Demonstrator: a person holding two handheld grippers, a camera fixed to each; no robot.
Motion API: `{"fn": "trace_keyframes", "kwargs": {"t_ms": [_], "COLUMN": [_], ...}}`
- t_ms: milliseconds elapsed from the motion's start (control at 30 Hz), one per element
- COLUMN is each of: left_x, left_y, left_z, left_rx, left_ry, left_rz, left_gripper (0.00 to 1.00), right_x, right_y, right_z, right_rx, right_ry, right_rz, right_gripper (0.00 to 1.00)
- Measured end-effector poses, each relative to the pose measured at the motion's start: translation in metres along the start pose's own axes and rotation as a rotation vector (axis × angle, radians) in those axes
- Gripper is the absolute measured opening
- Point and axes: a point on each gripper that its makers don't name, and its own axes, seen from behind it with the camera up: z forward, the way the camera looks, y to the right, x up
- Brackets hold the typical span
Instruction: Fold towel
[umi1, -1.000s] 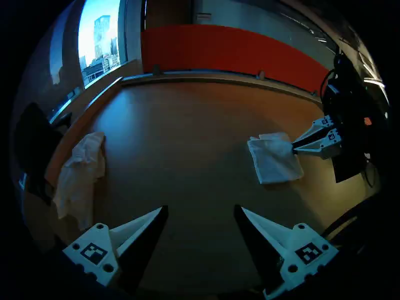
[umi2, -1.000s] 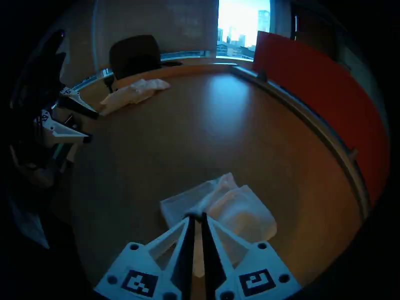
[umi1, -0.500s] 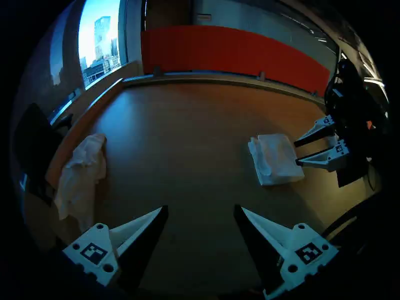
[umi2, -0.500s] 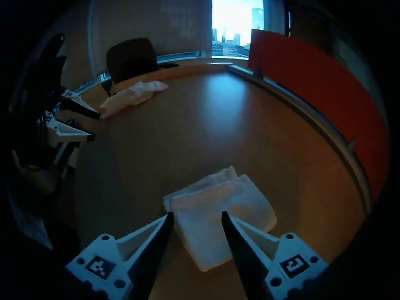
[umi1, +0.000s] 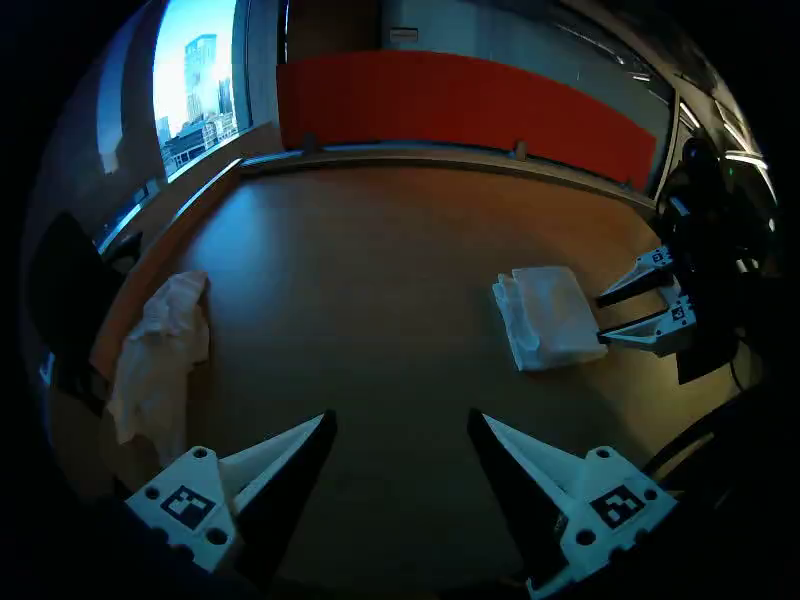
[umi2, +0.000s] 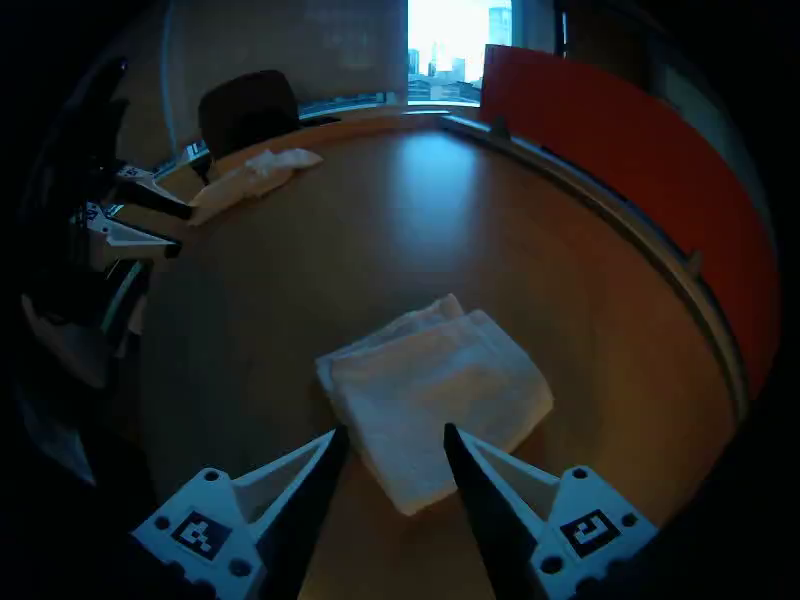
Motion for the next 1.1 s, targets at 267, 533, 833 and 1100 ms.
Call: {"fn": "trace_keyframes", "kwargs": {"t_ms": [267, 533, 833, 1100], "left_x": [-0.001, -0.001, -0.002, -0.002], "left_y": [0.002, 0.004, 0.005, 0.007], "left_z": [0.001, 0.001, 0.002, 0.002], "left_rx": [-0.002, -0.006, -0.009, -0.012], "left_ry": [-0.003, -0.004, -0.006, -0.005], "left_rz": [0.005, 0.007, 0.010, 0.009], "left_gripper": [0.98, 0.98, 0.98, 0.97], "right_x": [-0.017, -0.041, -0.062, -0.073], "right_y": [0.004, 0.005, 0.008, 0.011], "right_z": [-0.003, 0.000, 0.001, 0.003], "right_rx": [-0.016, -0.027, -0.038, -0.052], "right_ry": [-0.022, -0.061, -0.093, -0.108], "right_rz": [0.016, 0.025, 0.044, 0.058], "right_gripper": [0.74, 0.74, 0.74, 0.67]}}
